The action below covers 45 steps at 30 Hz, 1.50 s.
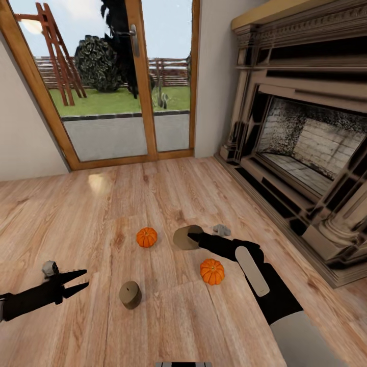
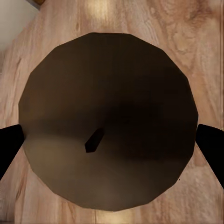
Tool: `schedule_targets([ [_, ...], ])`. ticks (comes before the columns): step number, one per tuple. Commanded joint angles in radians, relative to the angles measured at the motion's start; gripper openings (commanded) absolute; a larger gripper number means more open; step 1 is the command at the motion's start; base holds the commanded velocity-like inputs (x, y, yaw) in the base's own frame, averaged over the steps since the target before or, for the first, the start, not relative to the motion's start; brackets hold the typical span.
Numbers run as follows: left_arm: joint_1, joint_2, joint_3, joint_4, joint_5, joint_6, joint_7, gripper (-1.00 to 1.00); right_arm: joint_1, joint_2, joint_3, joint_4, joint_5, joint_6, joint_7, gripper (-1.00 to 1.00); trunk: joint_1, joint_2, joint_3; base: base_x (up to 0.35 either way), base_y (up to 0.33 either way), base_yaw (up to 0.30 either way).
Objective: Place each of the two pumpkins and all three candles from the living room inside a cabinet in the living room (use any cabinet), then make sure every cabinet is closed, and position the cauldron so it is next to a table in the living room.
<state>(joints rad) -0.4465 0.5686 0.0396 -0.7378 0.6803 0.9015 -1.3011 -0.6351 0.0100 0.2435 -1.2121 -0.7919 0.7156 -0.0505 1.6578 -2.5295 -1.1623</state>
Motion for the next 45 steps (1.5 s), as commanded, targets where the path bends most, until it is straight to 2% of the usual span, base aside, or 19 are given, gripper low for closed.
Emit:
schedule_targets([
  [1, 0.000, 0.000, 0.000, 0.000, 0.006, 0.010, 0.051, 1.00, 0.000, -0.006, -0.004, -0.001, -0.014, 0.003, -0.005, -1.00, 0.000, 0.000, -0.001, 0.000, 0.000, 0.000],
  [2, 0.000, 0.000, 0.001, 0.000, 0.007, 0.010, 0.075, 1.00, 0.000, -0.008, -0.005, -0.001, -0.015, 0.003, -0.004, -1.00, 0.000, 0.000, -0.001, 0.000, 0.000, 0.000],
  [3, 0.000, -0.001, 0.001, 0.000, 0.009, 0.011, 0.142, 1.00, 0.000, -0.013, -0.008, -0.001, -0.016, 0.003, -0.002, -1.00, 0.000, 0.000, -0.001, 0.000, 0.000, 0.000],
  [6, -0.001, -0.017, -0.001, 0.000, 0.010, 0.011, 0.265, 1.00, 0.000, -0.016, -0.010, -0.001, -0.017, 0.004, 0.000, -1.00, 0.000, 0.000, -0.001, 0.000, 0.000, 0.000],
  [9, -0.005, -0.075, 0.001, -0.003, 0.011, -0.001, 0.500, 1.00, 0.000, -0.017, -0.010, -0.002, -0.018, 0.004, 0.001, -1.00, 0.000, 0.000, -0.001, 0.000, 0.000, 0.000],
  [12, -0.010, -0.135, 0.021, -0.009, 0.012, -0.054, 0.769, 1.00, 0.000, -0.017, -0.010, -0.006, -0.018, 0.004, 0.001, -1.00, 0.000, 0.000, -0.001, 0.000, 0.000, 0.000],
  [13, -0.013, -0.171, 0.026, -0.011, 0.013, -0.078, 0.909, 1.00, 0.000, -0.017, -0.010, -0.013, -0.018, 0.004, 0.001, -1.00, 0.000, 0.000, -0.001, 0.000, 0.000, 0.000],
  [14, -0.014, -0.196, 0.028, -0.014, 0.013, -0.089, 0.996, 1.00, 0.000, -0.017, -0.009, -0.018, -0.018, 0.005, 0.000, -1.00, 0.000, 0.000, -0.001, 0.000, 0.000, 0.000],
  [15, -0.016, -0.240, 0.029, -0.025, 0.008, -0.103, 1.118, 1.00, 0.000, -0.017, -0.009, -0.024, -0.017, 0.005, 0.000, -1.00, 0.000, 0.000, -0.001, 0.000, 0.000, 0.000],
  [17, -0.017, -0.293, 0.028, -0.040, 0.003, -0.135, 1.266, 1.00, 0.000, -0.017, -0.009, -0.028, -0.017, 0.005, 0.000, -1.00, 0.000, 0.000, -0.001, 0.000, 0.000, 0.000],
  [19, -0.018, -0.325, 0.029, -0.048, 0.002, -0.167, 1.380, 1.00, 0.000, -0.017, -0.009, -0.029, -0.017, 0.005, 0.000, -1.00, 0.000, 0.000, -0.001, 0.000, 0.000, 0.000],
  [20, -0.018, -0.335, 0.028, -0.050, 0.003, -0.181, 1.417, 1.00, 0.000, -0.017, -0.008, -0.030, -0.017, 0.005, 0.000, -1.00, 0.000, 0.000, -0.001, 0.000, 0.000, 0.000],
  [24, -0.018, -0.374, 0.020, -0.068, 0.001, -0.207, 1.475, 1.00, 0.000, -0.018, -0.007, -0.030, -0.016, 0.005, 0.000, -1.00, 0.000, 0.000, -0.001, 0.018, -0.005, 0.000],
  [26, -0.018, -0.379, 0.009, -0.072, -0.003, -0.209, 1.480, 1.00, 0.000, -0.018, -0.006, -0.030, -0.016, 0.005, 0.000, -1.00, 0.000, 0.000, -0.001, 0.113, -0.074, 0.000],
  [31, -0.018, -0.383, -0.016, -0.077, -0.008, -0.210, 1.482, 1.00, 0.000, -0.018, -0.006, -0.030, -0.015, 0.004, -0.001, -1.00, 0.000, 0.000, -0.001, 0.138, -0.126, 0.000],
  [45, -0.018, -0.383, -0.022, -0.081, -0.008, -0.210, 1.482, 1.00, 0.000, -0.018, -0.006, -0.030, -0.015, 0.004, -0.002, -1.00, 0.000, 0.000, -0.001, 0.087, -0.051, 0.000],
])
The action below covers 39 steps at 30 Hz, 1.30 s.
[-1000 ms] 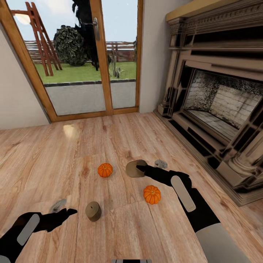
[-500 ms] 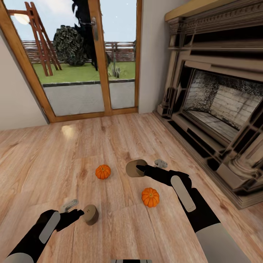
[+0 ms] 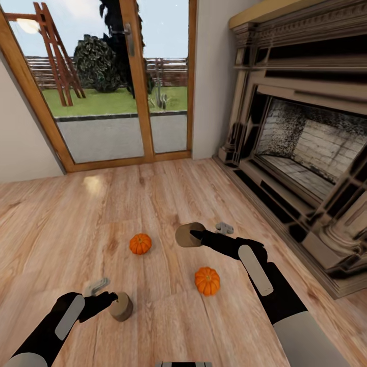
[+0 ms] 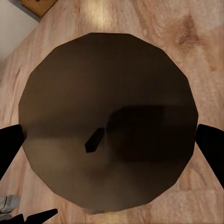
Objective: Place each of the two pumpkins and all three candles from the living room inside a cabinet in the living room (use any cabinet), then make sure every cabinet is closed, and position the cauldron so it is next to a table in the living room.
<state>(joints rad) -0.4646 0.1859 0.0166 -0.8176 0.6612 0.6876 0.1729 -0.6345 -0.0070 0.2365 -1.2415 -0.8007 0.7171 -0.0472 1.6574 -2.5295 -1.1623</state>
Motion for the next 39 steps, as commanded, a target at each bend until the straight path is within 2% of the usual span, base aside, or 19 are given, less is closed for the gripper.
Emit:
schedule_targets([
  [1, 0.000, 0.000, 0.001, -0.002, 0.011, 0.004, 0.008, 1.00, -0.001, -0.001, 0.001, -0.001, -0.006, 0.002, -0.005, -1.00, 0.000, 0.000, -0.001, 0.218, -0.006, 0.000],
  [26, 0.000, 0.003, 0.001, -0.001, 0.009, 0.004, 0.008, 1.00, -0.001, -0.001, 0.003, -0.001, -0.005, 0.002, -0.005, -1.00, 0.000, 0.000, -0.001, 0.131, 0.035, 0.000],
  [37, 0.000, 0.002, 0.002, -0.002, 0.009, 0.003, 0.008, 1.00, -0.001, -0.001, 0.004, -0.001, -0.005, 0.002, -0.005, -1.00, 0.000, 0.000, -0.001, 0.017, 0.000, 0.000],
  [39, 0.000, 0.002, 0.002, -0.002, 0.009, 0.003, 0.008, 1.00, -0.001, -0.001, 0.004, -0.001, -0.005, 0.002, -0.005, -1.00, 0.001, -0.001, -0.009, 0.000, 0.000, 0.000],
])
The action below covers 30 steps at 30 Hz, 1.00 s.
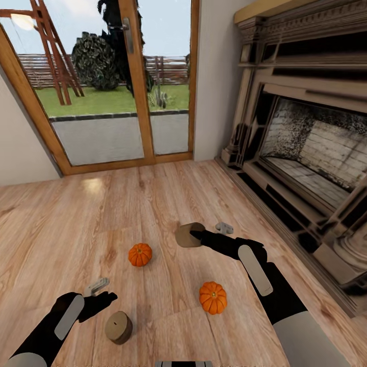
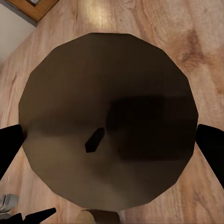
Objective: Place each of the two pumpkins and all three candles from the living room inside a cabinet in the living room (use any cabinet), then make sure every cabinet is closed, and position the cauldron so it is next to a table in the living room.
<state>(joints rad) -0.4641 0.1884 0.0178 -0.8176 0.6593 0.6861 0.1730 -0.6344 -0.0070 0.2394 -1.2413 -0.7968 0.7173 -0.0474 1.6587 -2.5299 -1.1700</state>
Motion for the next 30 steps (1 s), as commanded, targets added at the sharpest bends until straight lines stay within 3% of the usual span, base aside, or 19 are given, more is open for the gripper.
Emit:
schedule_targets([
  [1, 0.000, 0.000, 0.001, -0.002, 0.010, 0.004, 0.008, 1.00, -0.001, -0.001, 0.001, -0.001, -0.009, 0.002, -0.005, -1.00, 0.000, -0.001, -0.005, 0.000, 0.000, 0.000],
  [6, 0.000, -0.001, 0.001, 0.004, 0.009, -0.002, 0.008, 1.00, -0.001, -0.001, 0.001, -0.001, -0.008, 0.002, -0.005, -1.00, 0.002, -0.002, -0.024, 0.000, 0.000, 0.000],
  [12, 0.000, -0.003, -0.002, 0.012, 0.008, -0.062, 0.008, 1.00, -0.001, -0.001, 0.001, -0.001, -0.007, 0.002, -0.005, -1.00, 0.005, -0.003, -0.047, 0.000, 0.000, 0.000],
  [24, 0.000, -0.003, -0.006, 0.012, -0.003, -0.068, 0.008, 1.00, -0.001, 0.001, 0.002, -0.001, -0.006, 0.001, -0.005, -1.00, 0.011, -0.006, -0.094, 0.000, 0.000, 0.000],
  [27, 0.000, -0.004, -0.026, 0.012, -0.003, -0.077, 0.008, 1.00, -0.001, 0.000, 0.003, -0.008, -0.010, 0.002, -0.001, -1.00, 0.012, -0.007, -0.105, 0.000, 0.000, 0.000],
  [30, 0.000, -0.004, -0.047, 0.012, -0.002, -0.090, 0.008, 1.00, -0.001, -0.002, 0.003, -0.040, -0.011, 0.008, 0.049, -1.00, 0.013, -0.007, -0.117, 0.000, 0.000, 0.000],
])
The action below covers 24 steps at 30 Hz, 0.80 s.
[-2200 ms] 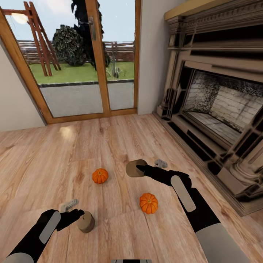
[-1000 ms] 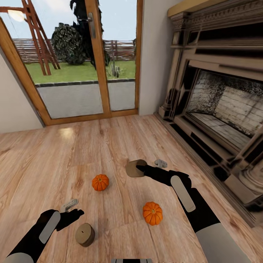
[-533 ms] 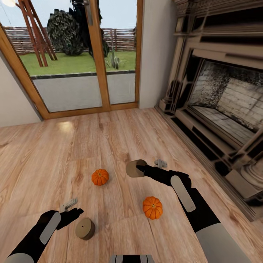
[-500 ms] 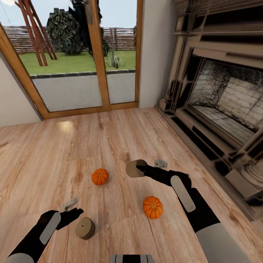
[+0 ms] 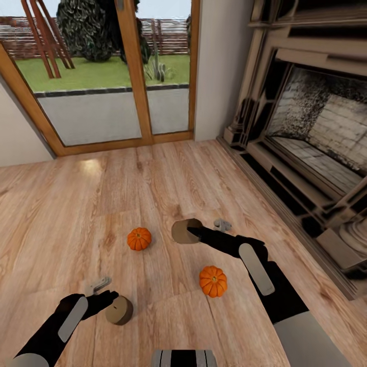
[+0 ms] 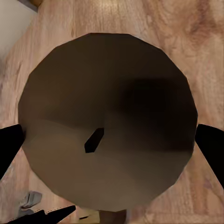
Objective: Place each of the two pumpkins and all three candles from the living room inside a cabinet in the living room (use any cabinet), then make sure every cabinet is closed, and position the cauldron so it is next to a table in the living room.
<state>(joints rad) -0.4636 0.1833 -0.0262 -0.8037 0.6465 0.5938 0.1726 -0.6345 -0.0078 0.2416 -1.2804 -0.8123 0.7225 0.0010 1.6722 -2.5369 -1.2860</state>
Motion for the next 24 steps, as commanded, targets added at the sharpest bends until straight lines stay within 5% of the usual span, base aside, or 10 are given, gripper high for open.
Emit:
schedule_targets([
  [1, 0.000, 0.001, -0.009, -0.002, 0.011, -0.001, 0.009, 1.00, -0.001, -0.001, 0.000, -0.017, 0.004, 0.015, 0.055, -1.00, 0.000, -0.001, -0.005, 0.000, 0.000, 0.000],
  [6, 0.000, -0.005, -0.016, -0.002, 0.012, -0.005, 0.009, 1.00, -0.001, -0.001, -0.001, -0.037, 0.004, 0.047, 0.204, -1.00, 0.002, -0.002, -0.024, 0.000, 0.000, 0.000],
  [24, 0.000, -0.043, -0.027, -0.002, 0.011, -0.007, 0.008, 1.00, -0.001, 0.000, 0.001, -0.039, 0.005, 0.051, 0.226, -1.00, 0.008, -0.005, -0.071, 0.000, 0.000, 0.000],
])
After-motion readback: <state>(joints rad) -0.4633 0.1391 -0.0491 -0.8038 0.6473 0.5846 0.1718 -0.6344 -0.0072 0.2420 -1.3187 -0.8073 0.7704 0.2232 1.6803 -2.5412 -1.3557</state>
